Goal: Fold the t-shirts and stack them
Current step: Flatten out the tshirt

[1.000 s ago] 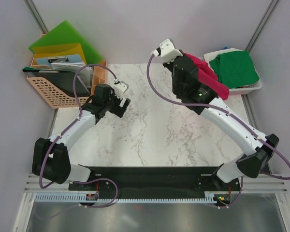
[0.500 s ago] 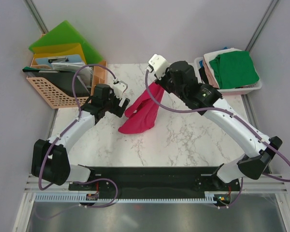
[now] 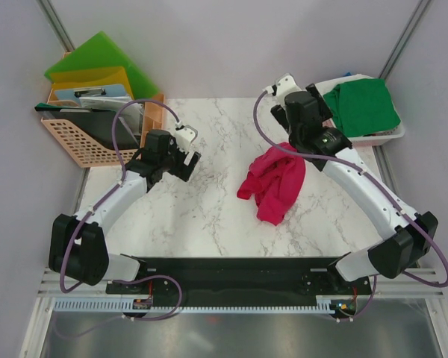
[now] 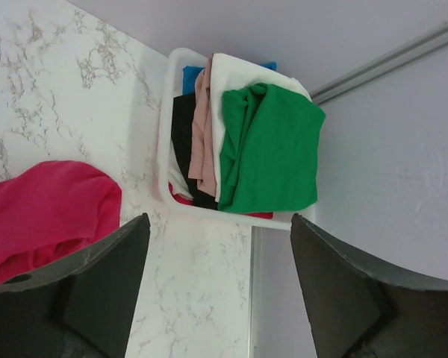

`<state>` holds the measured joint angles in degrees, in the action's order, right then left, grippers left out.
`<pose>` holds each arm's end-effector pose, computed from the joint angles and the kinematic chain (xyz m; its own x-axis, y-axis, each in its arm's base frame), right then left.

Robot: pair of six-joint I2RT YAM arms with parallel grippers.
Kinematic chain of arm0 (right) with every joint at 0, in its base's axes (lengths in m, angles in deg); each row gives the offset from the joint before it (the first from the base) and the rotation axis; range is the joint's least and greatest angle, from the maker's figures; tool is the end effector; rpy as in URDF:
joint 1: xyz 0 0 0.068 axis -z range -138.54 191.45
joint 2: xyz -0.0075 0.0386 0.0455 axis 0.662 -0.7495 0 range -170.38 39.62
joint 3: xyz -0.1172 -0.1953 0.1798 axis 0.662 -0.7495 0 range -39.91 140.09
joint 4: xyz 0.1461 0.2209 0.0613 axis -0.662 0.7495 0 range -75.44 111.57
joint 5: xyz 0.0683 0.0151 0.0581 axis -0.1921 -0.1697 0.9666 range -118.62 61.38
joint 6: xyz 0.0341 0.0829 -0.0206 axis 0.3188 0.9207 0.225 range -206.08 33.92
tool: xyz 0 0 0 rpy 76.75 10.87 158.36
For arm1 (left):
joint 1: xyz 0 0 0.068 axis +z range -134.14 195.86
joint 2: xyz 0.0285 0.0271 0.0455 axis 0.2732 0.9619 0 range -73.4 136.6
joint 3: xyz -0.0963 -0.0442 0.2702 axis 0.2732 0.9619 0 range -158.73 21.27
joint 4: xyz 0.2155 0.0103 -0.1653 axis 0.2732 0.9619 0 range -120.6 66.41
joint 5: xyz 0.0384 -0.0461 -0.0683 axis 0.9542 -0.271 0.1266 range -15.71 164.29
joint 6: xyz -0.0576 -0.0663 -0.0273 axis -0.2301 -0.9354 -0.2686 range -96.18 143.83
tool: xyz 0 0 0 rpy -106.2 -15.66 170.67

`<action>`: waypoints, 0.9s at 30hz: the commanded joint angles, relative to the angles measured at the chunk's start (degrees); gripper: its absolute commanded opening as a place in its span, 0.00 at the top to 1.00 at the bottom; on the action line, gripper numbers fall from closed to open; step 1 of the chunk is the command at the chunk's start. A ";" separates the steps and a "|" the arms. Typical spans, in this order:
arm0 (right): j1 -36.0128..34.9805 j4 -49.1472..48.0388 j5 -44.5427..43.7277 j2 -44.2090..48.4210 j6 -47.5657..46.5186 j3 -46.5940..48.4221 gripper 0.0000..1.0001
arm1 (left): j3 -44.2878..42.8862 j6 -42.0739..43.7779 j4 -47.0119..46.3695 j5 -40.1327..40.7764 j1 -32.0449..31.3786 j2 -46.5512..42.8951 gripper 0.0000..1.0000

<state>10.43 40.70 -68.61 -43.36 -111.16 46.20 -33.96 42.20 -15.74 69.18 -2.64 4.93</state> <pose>0.3395 0.1423 0.4135 -0.3509 -0.5900 -0.7272 -0.0406 0.7854 -0.6176 0.3251 -0.1165 0.2482 -0.4329 0.4759 -0.7656 0.5469 0.8138 0.1965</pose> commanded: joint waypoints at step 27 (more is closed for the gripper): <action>-2.19 8.68 45.88 -13.25 16.20 -12.72 0.30 | -1.21 1.93 0.00 -1.22 -0.39 1.22 0.00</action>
<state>9.71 51.19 -24.48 -54.40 -95.92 31.40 -33.96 42.30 -15.72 69.16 -2.64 5.71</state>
